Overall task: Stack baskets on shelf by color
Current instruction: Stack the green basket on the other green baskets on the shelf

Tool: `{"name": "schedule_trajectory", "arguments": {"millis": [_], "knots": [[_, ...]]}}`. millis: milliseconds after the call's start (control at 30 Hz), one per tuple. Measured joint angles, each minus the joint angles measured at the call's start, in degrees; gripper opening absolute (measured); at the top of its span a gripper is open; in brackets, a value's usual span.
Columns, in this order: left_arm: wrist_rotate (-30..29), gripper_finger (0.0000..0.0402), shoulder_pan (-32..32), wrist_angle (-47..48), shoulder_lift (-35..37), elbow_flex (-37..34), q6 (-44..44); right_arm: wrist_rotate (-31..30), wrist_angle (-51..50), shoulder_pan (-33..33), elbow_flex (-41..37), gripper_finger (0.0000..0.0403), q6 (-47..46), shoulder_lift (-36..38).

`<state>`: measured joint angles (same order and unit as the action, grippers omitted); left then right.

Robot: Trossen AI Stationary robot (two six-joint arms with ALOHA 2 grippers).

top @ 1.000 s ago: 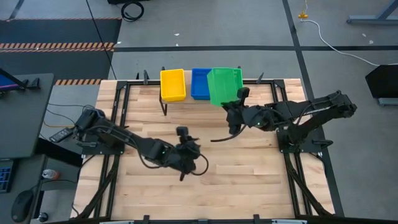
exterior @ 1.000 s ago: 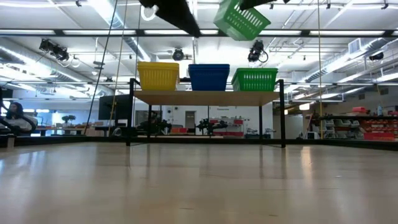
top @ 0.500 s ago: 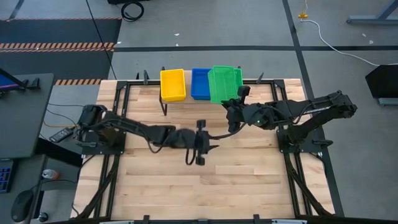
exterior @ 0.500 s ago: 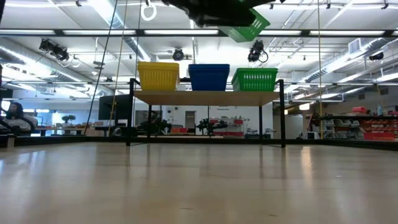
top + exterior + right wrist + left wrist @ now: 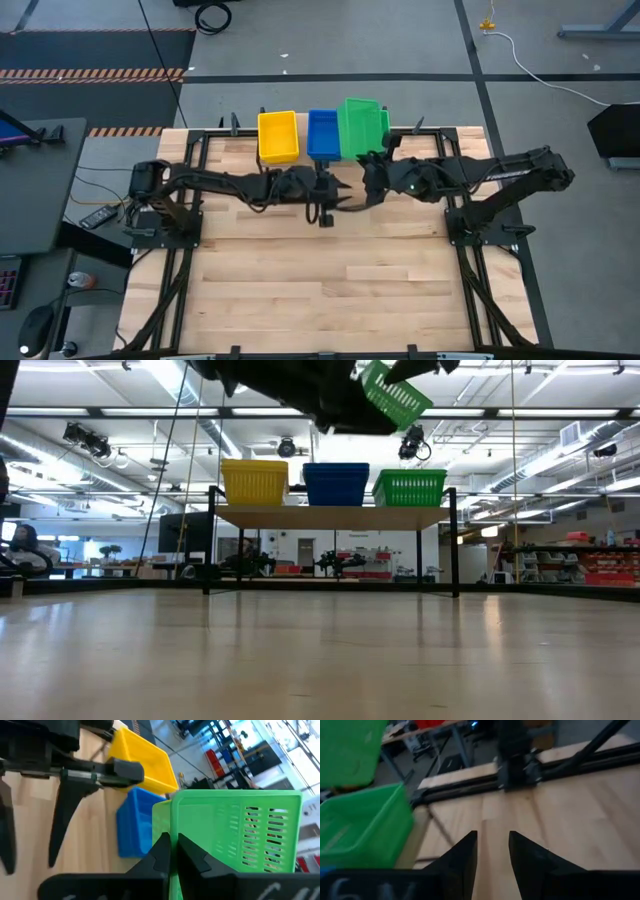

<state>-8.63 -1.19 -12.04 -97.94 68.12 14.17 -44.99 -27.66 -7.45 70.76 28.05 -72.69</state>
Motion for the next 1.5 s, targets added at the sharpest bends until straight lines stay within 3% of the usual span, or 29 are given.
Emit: {"name": "schedule_trajectory", "arguments": {"millis": [233, 433, 667, 1200, 1500], "knots": [[-0.08, 0.0118, -2.93, 9.43, 3.35, -0.04, -1.96, 2.2, -0.3, 5.36, -1.05, 0.0026, -0.02, -0.15], [-0.08, 0.0118, -2.5, 10.68, 4.32, -0.24, -3.05, 4.95, -0.4, 9.25, -2.43, 0.0023, 0.17, -0.22], [-2.93, 0.0118, -4.62, 6.61, 5.85, -5.45, -3.23, 6.27, -0.07, 9.9, -2.43, 0.0025, 1.04, -0.2], [-2.94, 0.0118, -6.68, -7.09, 26.07, -25.25, -4.54, 14.05, 1.91, 12.42, -2.45, 0.0024, 1.71, -0.21], [-3.38, 0.0118, -8.2, -7.08, 30.83, -28.56, -5.01, 15.13, 3.15, 17.29, -2.45, 0.0018, 0.08, -0.42]]}}
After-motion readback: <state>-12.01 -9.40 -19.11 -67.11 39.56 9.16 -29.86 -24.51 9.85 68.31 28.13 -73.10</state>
